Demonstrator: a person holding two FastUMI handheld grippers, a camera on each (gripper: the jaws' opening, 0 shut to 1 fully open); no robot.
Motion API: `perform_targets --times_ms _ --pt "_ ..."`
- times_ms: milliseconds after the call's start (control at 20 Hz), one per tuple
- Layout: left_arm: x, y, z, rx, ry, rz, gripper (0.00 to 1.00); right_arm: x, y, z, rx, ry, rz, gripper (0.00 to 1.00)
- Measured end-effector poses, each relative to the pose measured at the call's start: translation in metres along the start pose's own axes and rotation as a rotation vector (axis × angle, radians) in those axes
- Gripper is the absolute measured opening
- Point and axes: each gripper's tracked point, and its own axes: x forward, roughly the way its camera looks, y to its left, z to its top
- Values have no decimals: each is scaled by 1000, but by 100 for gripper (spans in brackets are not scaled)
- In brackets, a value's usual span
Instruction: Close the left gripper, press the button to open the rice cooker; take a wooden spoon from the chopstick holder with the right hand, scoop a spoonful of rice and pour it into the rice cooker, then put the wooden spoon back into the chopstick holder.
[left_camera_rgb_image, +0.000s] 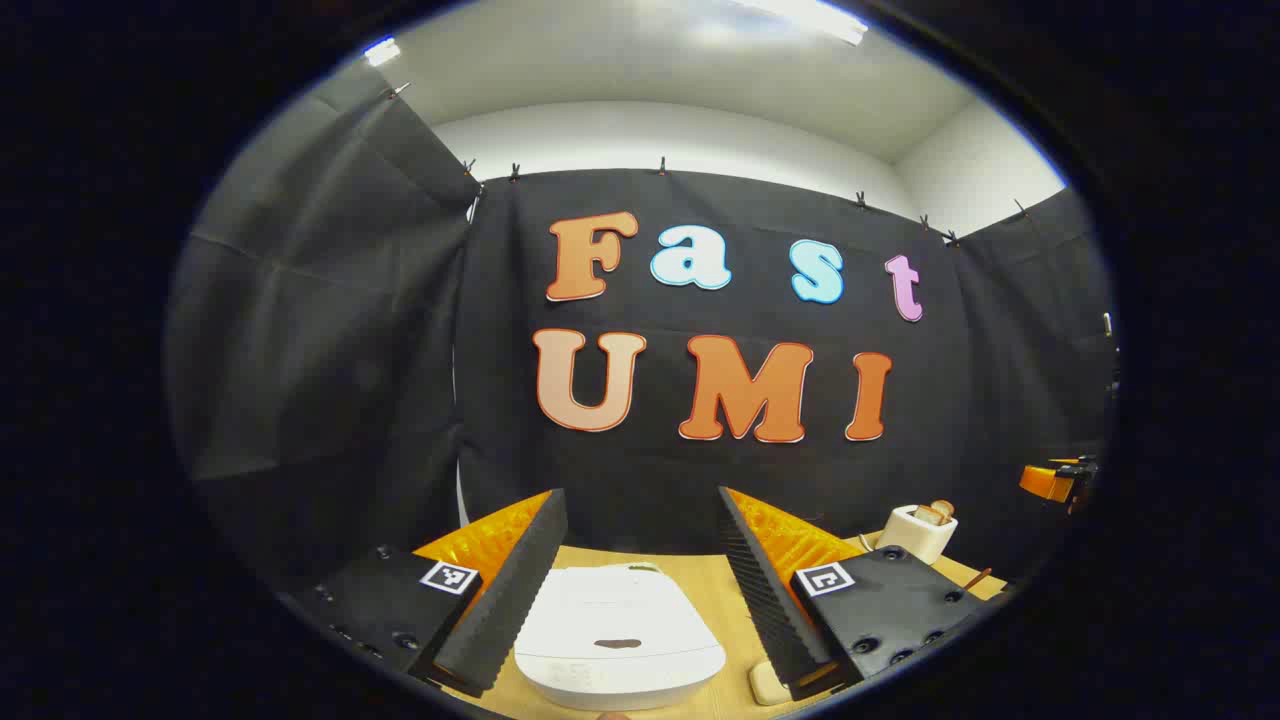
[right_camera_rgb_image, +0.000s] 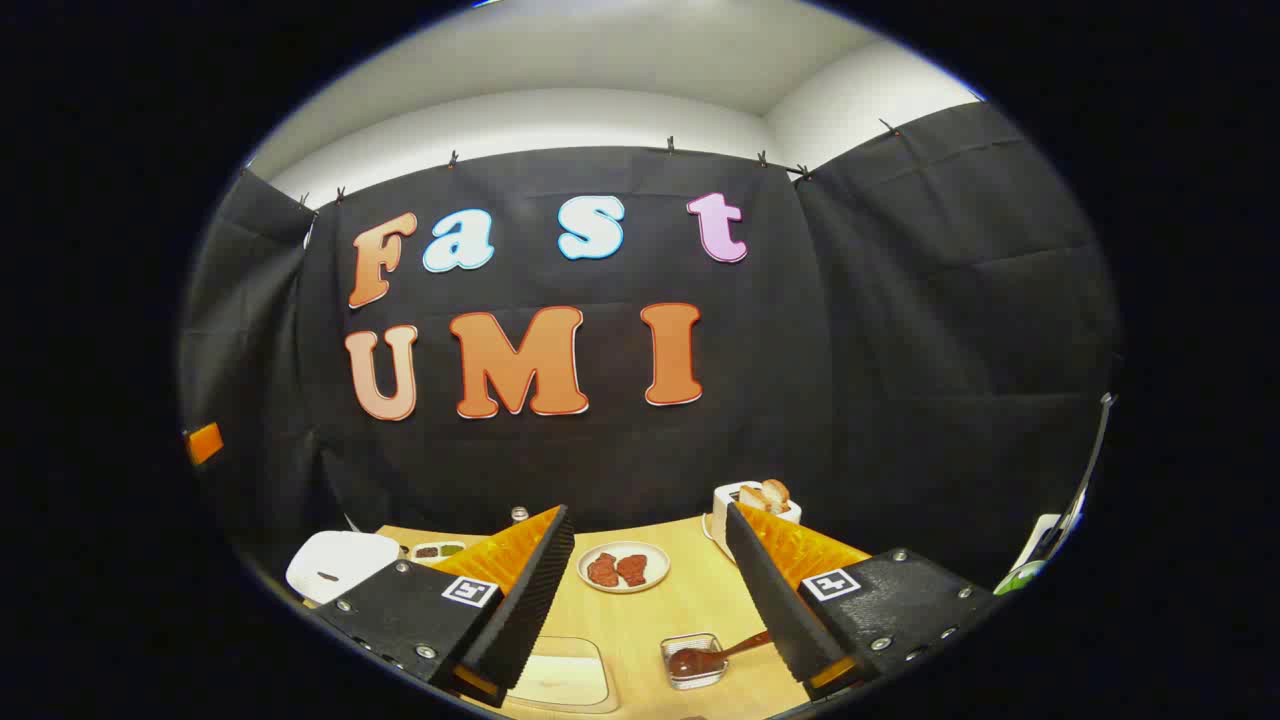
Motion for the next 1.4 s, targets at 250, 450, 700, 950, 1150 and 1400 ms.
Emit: perform_targets --times_ms 250,450,700,950,1150,1400 --pt "7 -18 -1 -38 9 -5 97 -3 -23 -4 2 26 -43 95" --pt "11 -49 -8 -23 37 -54 100 0 -33 -5 2 36 -55 95" --pt "15 -61 -16 -20 63 -61 100 5 -33 -1 -12 32 -35 95" --pt "16 -51 -32 -43 114 -28 100 12 -28 -1 -24 36 -11 95" --pt "14 -45 -37 -40 127 -5 100 14 -19 -2 -36 36 5 95" --pt "13 -36 -36 8 114 13 75 14 -10 -2 -57 32 14 95"
